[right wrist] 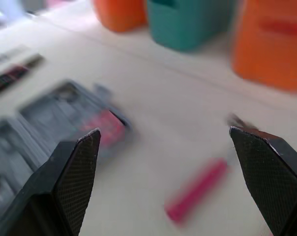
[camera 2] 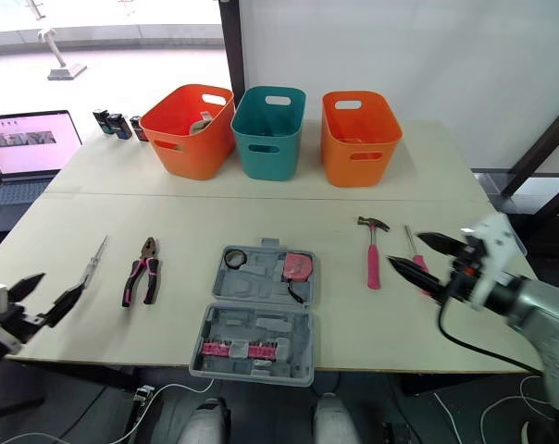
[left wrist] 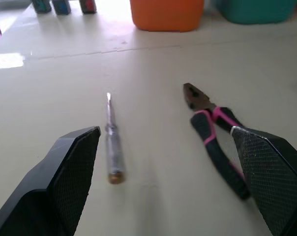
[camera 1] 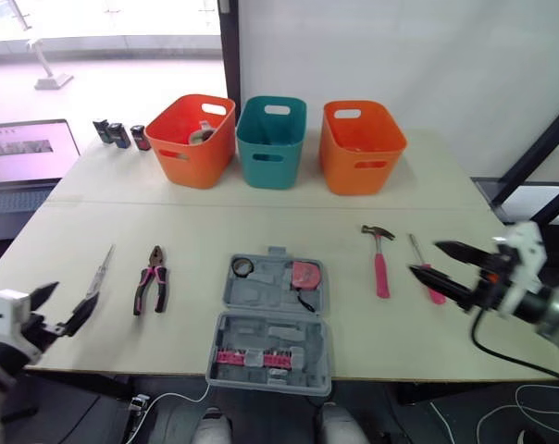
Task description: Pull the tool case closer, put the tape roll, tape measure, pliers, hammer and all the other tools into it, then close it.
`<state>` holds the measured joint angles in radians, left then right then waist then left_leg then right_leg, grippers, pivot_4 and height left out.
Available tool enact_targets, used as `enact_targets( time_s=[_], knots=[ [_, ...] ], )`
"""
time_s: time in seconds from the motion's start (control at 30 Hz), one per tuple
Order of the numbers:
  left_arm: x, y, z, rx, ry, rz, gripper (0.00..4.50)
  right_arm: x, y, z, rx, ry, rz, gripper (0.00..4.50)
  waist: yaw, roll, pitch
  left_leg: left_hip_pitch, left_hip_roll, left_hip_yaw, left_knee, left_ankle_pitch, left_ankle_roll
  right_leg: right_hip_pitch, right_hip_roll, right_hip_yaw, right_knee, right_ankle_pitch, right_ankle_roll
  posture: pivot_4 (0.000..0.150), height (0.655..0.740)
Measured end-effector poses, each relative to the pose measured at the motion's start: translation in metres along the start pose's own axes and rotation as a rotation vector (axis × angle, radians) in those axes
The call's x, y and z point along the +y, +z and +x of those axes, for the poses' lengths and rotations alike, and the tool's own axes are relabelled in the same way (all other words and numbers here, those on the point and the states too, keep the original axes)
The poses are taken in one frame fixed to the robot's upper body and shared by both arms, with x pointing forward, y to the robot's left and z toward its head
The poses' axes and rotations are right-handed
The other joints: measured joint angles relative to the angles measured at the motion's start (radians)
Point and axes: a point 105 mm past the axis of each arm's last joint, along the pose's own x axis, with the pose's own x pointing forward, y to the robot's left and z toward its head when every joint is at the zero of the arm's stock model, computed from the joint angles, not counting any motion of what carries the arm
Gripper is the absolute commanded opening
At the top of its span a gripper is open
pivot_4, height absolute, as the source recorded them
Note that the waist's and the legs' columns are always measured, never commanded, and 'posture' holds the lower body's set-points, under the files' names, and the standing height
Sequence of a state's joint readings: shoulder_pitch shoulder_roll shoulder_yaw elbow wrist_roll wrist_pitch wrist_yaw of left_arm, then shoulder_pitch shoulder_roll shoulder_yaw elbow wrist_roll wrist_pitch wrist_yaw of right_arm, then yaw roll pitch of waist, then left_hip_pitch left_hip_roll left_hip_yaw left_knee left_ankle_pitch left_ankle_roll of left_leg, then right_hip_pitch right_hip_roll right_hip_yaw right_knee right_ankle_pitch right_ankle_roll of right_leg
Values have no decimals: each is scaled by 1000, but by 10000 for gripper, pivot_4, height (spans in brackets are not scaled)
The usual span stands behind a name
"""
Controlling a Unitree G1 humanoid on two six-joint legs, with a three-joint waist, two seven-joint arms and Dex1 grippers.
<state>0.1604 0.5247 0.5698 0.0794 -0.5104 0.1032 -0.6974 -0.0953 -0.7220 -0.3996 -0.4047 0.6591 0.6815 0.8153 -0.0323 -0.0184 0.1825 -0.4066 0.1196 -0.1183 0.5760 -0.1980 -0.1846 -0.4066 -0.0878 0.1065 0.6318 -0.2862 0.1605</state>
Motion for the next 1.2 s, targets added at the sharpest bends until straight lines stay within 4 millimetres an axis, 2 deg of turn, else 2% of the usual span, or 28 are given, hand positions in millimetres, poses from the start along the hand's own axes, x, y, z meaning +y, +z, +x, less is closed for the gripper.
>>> enact_targets(
  time_s=[0.1, 0.2, 0.37, 0.47, 0.63, 0.8, 1.0, 1.13, 1.2],
  knots=[
    [-31, 4, 24, -14, 26, -138, 45000, 34, 7, 37, -5, 152, -24, 44224, 22, 0, 0, -1, 0, 0, 1, 0, 0, 0, 0, 0, 0, 0, 0, 1500, 7400],
    [-49, 13, 47, 10, 54, -178, 45000, 56, 17, 59, -15, 243, -86, 44224, 24, -1, 0, -1, 0, 0, 1, 0, 0, 0, 0, 0, -1, 0, 0, 1500, 7400],
    [-53, 8, 66, 162, 135, -165, 45000, 75, 17, 80, 12, 310, -141, 44224, 16, -1, 0, 0, 0, 0, 0, 0, 0, 0, 1, 0, 0, 0, 1, 1500, 7400],
    [-64, 5, 80, 240, 130, -142, 45000, 84, 14, 86, 21, 347, -140, 44224, 18, -1, 0, -1, 0, 0, 1, 1, 0, 0, 1, 0, -1, 0, 1, 1500, 7400],
    [-74, -7, 100, 327, 140, -136, 45000, 85, 11, 90, 25, 350, -119, 44224, 20, -1, 0, 0, 0, -1, 1, 1, 0, 0, 1, 0, -1, 0, 1, 1500, 7400],
    [-69, -30, 101, 413, 211, -130, 45000, 84, 8, 91, 37, 346, -115, 44224, 14, 0, -1, 0, 0, -1, 0, 1, 0, 0, 1, 0, 0, 2, 3, 1500, 7400],
    [-70, -32, 107, 402, 220, -130, 45000, 84, 7, 91, 42, 345, -119, 44224, 18, 1, -2, 1, 0, -1, 0, 1, -1, 1, 1, 0, 0, 1, 2, 1500, 7400],
    [-66, -34, 108, 398, 233, -120, 26440, 84, 7, 90, 44, 343, -119, 45000, 18, 2, -2, 1, 0, -1, 0, 1, -1, 1, 1, 0, 0, 1, 2, 1500, 7400],
    [-66, -33, 108, 394, 228, -119, 25309, 84, 6, 90, 47, 342, -117, 45000, 20, 2, -2, 1, 0, 0, 0, 1, -1, 1, 1, 0, 0, 1, 2, 1500, 7400]
  ],
)
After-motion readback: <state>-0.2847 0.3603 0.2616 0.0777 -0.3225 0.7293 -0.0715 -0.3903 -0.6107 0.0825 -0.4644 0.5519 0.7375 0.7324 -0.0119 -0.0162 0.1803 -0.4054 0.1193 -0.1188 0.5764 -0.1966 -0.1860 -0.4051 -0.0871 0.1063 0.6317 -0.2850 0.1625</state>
